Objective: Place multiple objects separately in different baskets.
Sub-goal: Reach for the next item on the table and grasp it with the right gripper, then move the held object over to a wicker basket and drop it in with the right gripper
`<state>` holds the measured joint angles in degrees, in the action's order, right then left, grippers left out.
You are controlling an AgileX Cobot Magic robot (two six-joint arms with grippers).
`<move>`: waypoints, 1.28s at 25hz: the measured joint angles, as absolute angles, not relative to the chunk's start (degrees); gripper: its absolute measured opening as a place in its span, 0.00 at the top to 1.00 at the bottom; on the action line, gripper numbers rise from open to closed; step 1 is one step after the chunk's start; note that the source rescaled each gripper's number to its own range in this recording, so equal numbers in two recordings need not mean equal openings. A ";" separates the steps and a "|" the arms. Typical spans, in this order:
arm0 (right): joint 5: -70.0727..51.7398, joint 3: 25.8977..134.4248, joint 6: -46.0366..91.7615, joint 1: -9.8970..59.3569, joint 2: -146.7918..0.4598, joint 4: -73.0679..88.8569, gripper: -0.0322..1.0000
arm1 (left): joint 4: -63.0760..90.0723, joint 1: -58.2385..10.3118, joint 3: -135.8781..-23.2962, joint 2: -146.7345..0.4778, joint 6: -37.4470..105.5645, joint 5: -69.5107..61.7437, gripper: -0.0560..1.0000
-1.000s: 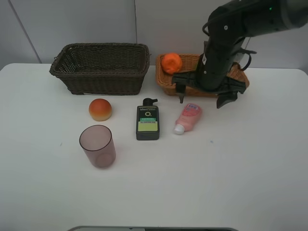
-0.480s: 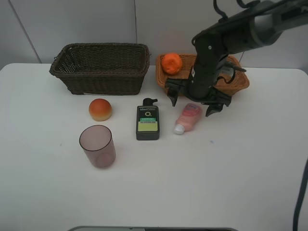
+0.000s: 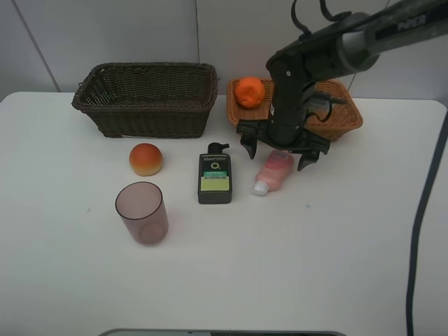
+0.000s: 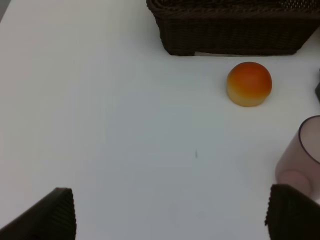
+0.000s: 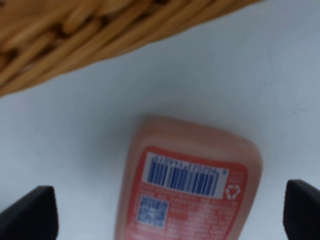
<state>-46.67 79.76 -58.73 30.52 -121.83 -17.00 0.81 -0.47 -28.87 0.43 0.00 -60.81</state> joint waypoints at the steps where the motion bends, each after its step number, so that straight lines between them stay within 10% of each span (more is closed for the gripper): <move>1: -46.69 79.76 -58.73 30.52 -122.32 -17.00 0.00 | 0.81 -0.47 -28.87 0.43 0.00 -60.81 0.07; 13: -48.06 79.94 -58.87 30.52 -124.53 -16.87 0.02 | 0.81 -0.47 -28.87 0.43 0.00 -60.81 0.07; 20: -48.54 79.94 -58.93 30.52 -124.58 -16.87 0.57 | 0.81 -0.47 -28.87 0.43 0.00 -60.81 0.07; 32: -48.72 79.94 -58.93 30.52 -124.58 -16.85 0.57 | 0.81 -0.47 -28.87 0.43 0.00 -60.81 0.07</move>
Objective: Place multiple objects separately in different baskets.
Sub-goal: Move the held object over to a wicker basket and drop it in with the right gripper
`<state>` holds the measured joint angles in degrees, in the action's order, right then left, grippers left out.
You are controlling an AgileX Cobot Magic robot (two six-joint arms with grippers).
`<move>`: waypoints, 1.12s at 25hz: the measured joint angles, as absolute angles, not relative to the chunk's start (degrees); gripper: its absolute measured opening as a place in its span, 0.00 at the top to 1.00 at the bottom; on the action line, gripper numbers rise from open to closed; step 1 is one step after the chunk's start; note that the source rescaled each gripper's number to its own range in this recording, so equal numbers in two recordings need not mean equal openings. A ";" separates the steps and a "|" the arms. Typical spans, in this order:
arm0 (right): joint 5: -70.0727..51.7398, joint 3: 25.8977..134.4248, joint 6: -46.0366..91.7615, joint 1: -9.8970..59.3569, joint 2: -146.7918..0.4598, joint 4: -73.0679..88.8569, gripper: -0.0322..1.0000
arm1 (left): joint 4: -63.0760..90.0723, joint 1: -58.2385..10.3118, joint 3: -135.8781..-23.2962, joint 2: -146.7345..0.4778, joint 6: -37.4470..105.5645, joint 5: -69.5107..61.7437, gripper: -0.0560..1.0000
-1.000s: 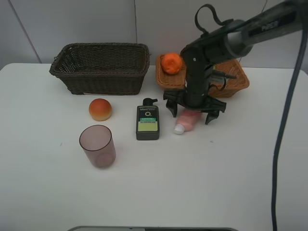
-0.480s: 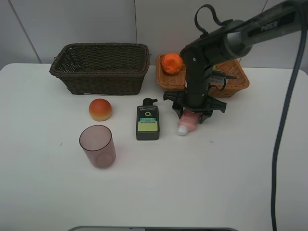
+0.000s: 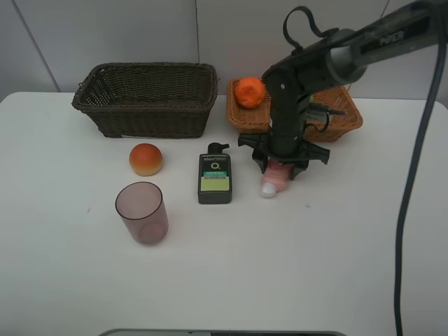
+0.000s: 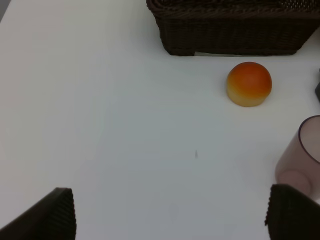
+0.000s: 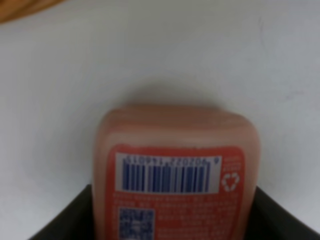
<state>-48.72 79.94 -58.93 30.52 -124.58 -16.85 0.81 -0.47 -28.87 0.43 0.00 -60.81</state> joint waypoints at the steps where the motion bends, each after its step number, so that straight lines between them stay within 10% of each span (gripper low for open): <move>1: -48.72 79.94 -58.93 30.52 -124.58 -16.85 0.57 | 0.81 -0.47 -28.87 0.43 0.00 -60.81 0.07; 28: -60.84 92.07 -12.12 33.73 -114.42 -5.32 0.57 | 0.81 -0.47 -28.87 0.43 0.00 -60.81 0.07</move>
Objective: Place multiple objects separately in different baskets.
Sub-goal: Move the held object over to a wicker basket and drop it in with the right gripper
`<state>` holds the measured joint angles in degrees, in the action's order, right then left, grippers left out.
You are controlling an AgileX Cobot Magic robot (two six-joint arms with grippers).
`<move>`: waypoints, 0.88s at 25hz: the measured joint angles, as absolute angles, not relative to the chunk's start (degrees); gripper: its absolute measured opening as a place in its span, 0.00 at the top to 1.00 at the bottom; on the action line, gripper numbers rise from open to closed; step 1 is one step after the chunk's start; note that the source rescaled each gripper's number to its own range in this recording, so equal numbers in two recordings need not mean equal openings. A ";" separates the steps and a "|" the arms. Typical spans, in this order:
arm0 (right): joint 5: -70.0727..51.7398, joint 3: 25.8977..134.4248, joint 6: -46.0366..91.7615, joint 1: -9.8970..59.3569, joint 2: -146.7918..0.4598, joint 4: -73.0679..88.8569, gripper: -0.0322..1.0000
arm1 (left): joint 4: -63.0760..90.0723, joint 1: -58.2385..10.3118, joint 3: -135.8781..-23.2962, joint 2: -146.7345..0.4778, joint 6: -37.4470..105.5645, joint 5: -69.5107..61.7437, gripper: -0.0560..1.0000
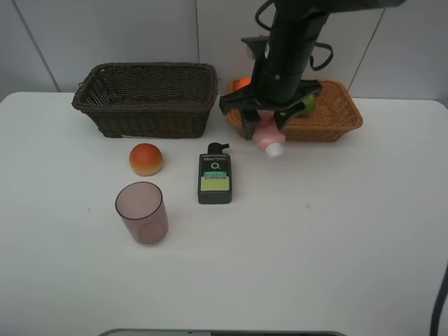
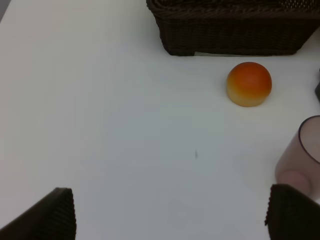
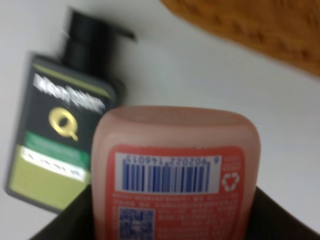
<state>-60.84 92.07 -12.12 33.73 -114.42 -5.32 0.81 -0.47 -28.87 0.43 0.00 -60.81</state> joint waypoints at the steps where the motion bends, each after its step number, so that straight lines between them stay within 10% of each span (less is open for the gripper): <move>1: -61.04 95.00 -11.71 34.35 -115.36 -5.37 0.57 | 0.81 -0.47 -28.87 0.43 0.00 -60.81 0.07; 10: -53.25 120.06 -11.31 37.40 -126.55 -8.20 0.57 | 0.81 -0.47 -28.87 0.43 0.00 -60.81 0.07; 22: -23.47 121.25 -11.13 37.58 -132.60 -10.76 0.57 | 0.81 -0.47 -28.87 0.43 0.00 -60.81 0.07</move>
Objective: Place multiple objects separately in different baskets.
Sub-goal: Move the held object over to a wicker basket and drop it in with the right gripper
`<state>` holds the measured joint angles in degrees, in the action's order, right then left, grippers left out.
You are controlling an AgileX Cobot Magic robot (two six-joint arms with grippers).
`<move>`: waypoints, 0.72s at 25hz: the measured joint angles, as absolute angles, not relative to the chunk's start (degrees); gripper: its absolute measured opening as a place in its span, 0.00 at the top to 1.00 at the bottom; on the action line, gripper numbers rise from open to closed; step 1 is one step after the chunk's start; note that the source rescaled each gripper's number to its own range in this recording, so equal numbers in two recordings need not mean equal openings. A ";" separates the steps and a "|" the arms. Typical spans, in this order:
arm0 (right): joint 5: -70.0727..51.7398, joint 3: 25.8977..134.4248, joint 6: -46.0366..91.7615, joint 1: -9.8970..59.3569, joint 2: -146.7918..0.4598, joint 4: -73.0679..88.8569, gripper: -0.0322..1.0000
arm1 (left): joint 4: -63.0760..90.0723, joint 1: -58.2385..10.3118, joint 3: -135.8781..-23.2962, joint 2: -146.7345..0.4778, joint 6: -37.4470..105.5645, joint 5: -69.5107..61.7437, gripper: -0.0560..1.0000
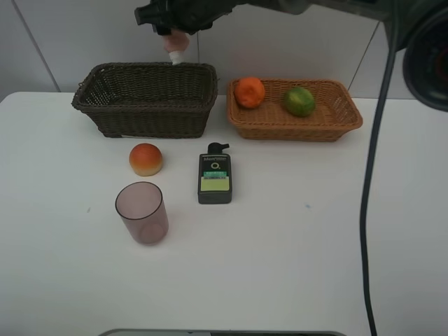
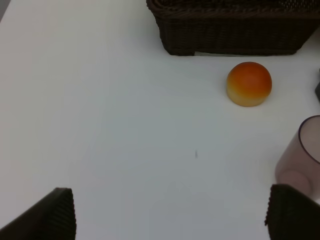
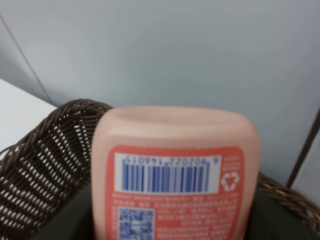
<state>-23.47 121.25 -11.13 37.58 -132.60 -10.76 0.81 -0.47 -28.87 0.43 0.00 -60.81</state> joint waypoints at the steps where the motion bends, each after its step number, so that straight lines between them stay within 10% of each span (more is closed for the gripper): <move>1: -22.17 121.25 -11.13 37.58 -133.57 -10.76 0.57 | 0.81 -0.47 -28.87 0.43 0.00 -60.81 0.07; 18: -14.44 121.25 -11.30 37.58 -143.45 -10.76 0.57 | 0.81 -0.47 -28.87 0.43 0.00 -60.81 0.07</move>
